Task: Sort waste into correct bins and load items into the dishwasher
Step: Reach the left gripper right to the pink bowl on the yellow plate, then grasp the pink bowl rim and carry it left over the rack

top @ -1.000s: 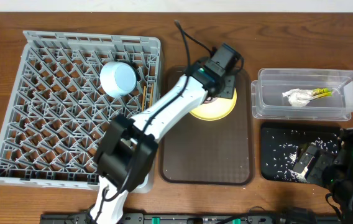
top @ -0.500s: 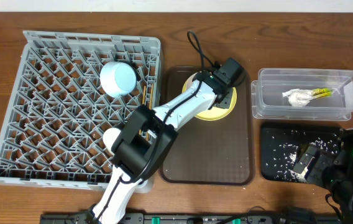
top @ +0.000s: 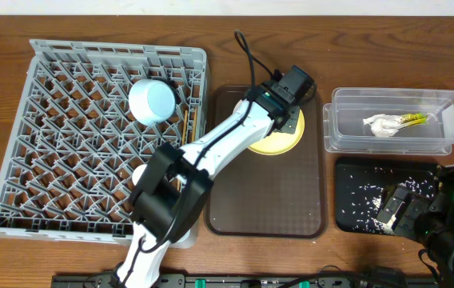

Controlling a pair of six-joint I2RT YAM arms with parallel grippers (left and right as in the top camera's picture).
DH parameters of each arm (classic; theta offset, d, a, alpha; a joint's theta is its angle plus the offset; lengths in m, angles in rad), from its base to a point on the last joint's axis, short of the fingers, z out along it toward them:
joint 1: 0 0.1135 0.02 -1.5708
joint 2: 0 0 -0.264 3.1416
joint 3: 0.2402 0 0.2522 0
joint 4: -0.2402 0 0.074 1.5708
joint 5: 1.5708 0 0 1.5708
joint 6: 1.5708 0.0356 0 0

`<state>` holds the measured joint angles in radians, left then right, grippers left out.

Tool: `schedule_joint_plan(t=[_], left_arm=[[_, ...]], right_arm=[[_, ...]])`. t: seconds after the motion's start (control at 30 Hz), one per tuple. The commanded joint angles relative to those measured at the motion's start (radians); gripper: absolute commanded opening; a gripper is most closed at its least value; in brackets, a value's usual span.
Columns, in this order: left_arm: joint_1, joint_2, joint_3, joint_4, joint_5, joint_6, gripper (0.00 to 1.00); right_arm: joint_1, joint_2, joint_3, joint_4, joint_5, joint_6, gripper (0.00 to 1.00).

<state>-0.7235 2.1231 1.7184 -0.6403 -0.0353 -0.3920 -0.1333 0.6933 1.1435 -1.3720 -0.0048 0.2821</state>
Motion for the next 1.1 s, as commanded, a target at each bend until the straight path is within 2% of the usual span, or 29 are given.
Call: schedule_joint_plan(t=[0.0, 0.2, 0.33, 0.43, 0.53, 0.67, 0.8, 1.07], left_arm=[[0.018, -0.153, 0.005, -0.039, 0.031, 0.000, 0.07], [0.111, -0.303, 0.005, -0.163, 0.342, 0.083, 0.07], [0.262, -0.381, 0.005, -0.292, 0.631, 0.161, 0.08], [0.398, -0.412, 0.005, -0.383, 0.789, 0.240, 0.08], [0.534, -0.417, 0.005, -0.494, 0.926, 0.337, 0.07], [0.692, -0.417, -0.016, -0.668, 1.100, 0.554, 0.08], [0.824, -0.417, -0.065, -0.778, 1.218, 0.709, 0.08], [1.041, -0.397, -0.126, -0.786, 1.207, 0.735, 0.08]], right_arm=[[-0.005, 0.000, 0.004, -0.002, 0.000, 0.009, 0.99], [-0.005, 0.000, 0.004, -0.002, 0.000, 0.009, 0.99], [-0.005, 0.000, 0.004, -0.002, 0.000, 0.009, 0.99], [-0.005, 0.000, 0.004, -0.002, 0.000, 0.009, 0.99], [-0.005, 0.000, 0.004, -0.002, 0.000, 0.009, 0.99], [-0.005, 0.000, 0.004, -0.002, 0.000, 0.009, 0.99], [-0.005, 0.000, 0.004, -0.002, 0.000, 0.009, 0.99], [-0.005, 0.000, 0.004, -0.002, 0.000, 0.009, 0.99]])
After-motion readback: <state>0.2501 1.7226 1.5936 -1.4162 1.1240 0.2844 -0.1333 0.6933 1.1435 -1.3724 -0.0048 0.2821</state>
